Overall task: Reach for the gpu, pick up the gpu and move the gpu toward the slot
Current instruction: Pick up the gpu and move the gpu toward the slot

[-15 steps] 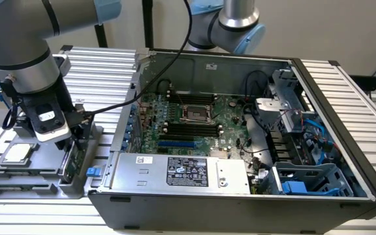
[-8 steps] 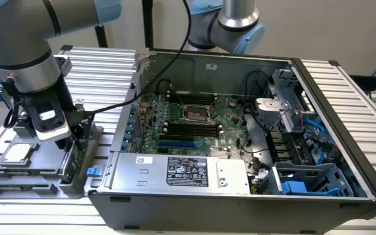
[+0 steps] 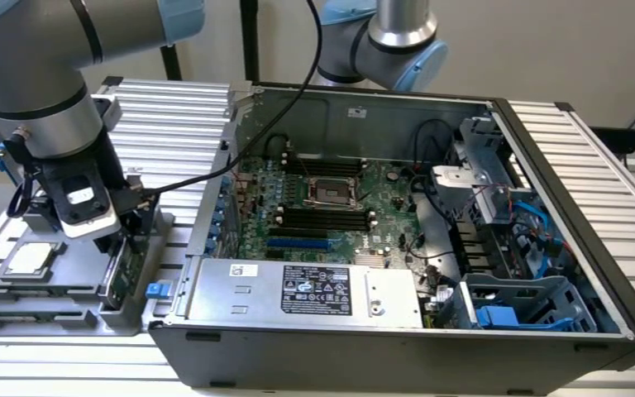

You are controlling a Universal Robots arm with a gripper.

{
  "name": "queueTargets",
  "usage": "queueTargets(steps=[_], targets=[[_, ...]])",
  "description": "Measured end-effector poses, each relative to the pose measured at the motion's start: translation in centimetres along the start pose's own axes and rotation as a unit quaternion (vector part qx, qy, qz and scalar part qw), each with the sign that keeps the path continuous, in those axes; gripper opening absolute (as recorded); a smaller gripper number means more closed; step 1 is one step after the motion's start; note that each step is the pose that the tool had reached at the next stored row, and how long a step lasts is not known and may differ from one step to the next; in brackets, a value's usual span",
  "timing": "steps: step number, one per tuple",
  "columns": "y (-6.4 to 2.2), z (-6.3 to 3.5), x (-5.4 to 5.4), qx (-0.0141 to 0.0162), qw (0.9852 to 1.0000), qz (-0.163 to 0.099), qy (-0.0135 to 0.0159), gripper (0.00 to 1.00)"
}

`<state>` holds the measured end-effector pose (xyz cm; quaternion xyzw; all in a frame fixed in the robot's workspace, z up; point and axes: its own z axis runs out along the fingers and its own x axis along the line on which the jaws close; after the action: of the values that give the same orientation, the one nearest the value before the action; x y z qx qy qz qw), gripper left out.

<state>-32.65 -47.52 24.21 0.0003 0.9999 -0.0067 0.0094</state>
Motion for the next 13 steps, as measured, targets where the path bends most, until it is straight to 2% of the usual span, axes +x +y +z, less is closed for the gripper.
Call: queueTargets(steps=[3,4,6,9,10,13], targets=[[0.0,0.05,0.0,0.0,1.0,0.0,-0.0019,0.46],[0.0,0.05,0.0,0.0,1.0,0.0,-0.0022,0.39],[0.0,0.06,0.0,0.0,1.0,0.0,-0.0028,0.39],[0.0,0.06,0.0,0.0,1.0,0.0,-0.0032,0.36],[0.0,0.06,0.0,0.0,1.0,0.0,-0.0032,0.29],[0.0,0.06,0.0,0.0,1.0,0.0,-0.0032,0.27]])
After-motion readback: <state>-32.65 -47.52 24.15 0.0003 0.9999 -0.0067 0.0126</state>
